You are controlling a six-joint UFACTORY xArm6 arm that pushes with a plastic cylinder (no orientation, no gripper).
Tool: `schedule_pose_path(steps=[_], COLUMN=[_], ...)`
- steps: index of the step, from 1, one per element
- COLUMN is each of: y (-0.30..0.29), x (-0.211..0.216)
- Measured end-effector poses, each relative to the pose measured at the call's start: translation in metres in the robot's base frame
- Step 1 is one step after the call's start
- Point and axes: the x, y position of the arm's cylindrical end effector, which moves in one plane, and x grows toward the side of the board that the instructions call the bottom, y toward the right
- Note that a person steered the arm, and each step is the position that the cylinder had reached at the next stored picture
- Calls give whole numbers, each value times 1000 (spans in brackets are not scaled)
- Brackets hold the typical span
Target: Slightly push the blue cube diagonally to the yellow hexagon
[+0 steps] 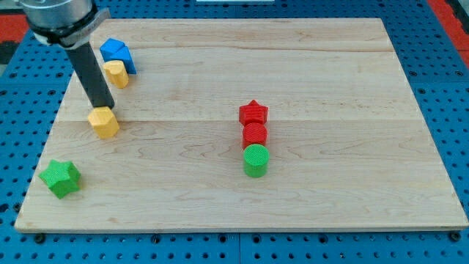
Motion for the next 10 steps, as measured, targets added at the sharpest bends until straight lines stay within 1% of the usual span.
schedule_pose_path(steps=[1, 2, 3, 4, 5, 6, 9, 10], y=[6, 45, 126, 86, 33, -14, -23, -37], x=[33, -37, -93, -152, -179, -174, -68, -69])
